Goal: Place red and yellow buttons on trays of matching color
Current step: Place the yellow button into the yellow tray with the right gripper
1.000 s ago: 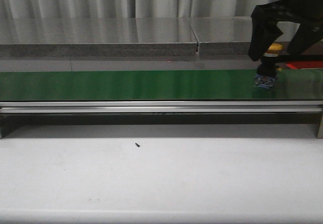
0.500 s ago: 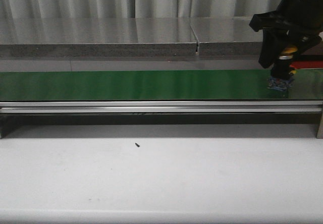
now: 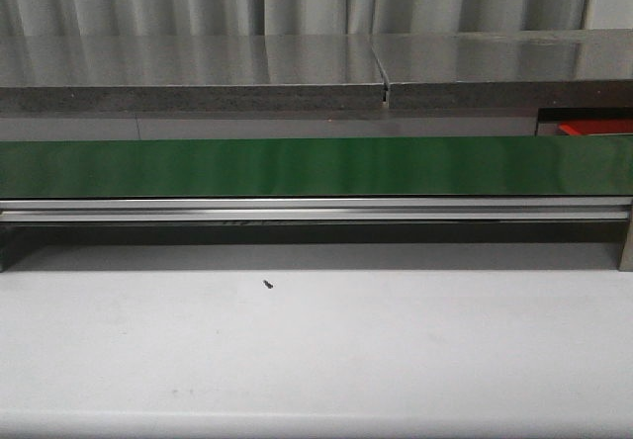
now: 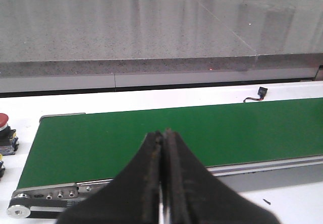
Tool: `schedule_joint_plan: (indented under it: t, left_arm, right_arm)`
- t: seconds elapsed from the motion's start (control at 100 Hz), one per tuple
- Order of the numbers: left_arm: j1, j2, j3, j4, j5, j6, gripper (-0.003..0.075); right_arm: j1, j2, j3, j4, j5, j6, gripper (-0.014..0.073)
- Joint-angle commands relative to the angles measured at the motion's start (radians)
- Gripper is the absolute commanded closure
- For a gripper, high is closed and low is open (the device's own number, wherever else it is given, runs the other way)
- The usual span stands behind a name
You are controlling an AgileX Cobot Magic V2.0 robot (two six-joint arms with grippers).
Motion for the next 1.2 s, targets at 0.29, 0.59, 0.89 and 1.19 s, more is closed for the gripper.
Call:
schedule_joint_plan:
  t: [0.29, 0.59, 0.89, 1.19]
  left_arm:
    - [-0.009, 0.002, -0.028, -0.013, -0.074, 0.001, 0.0739]
    - [-0.009, 0.002, -0.028, -0.013, -0.074, 0.001, 0.0739]
    - [-0.009, 0.002, -0.028, -0.013, -0.074, 0.001, 0.0739]
    - [-0.009, 0.002, -0.028, -0.013, -0.074, 0.001, 0.0739]
  right_arm:
    - [-0.111, 0.099, -0.028, 0.017, -0.067, -0.001, 0.0439]
    - [-0.111, 0.208, -0.026, 0.021, -0.114, -0.001, 0.0439]
    - [-0.111, 0.214, -0.02, 0.019, -0.111, -0.001, 0.0401]
    - [-0.111, 0.214, -0.02, 0.019, -0.104, -0.001, 0.0281]
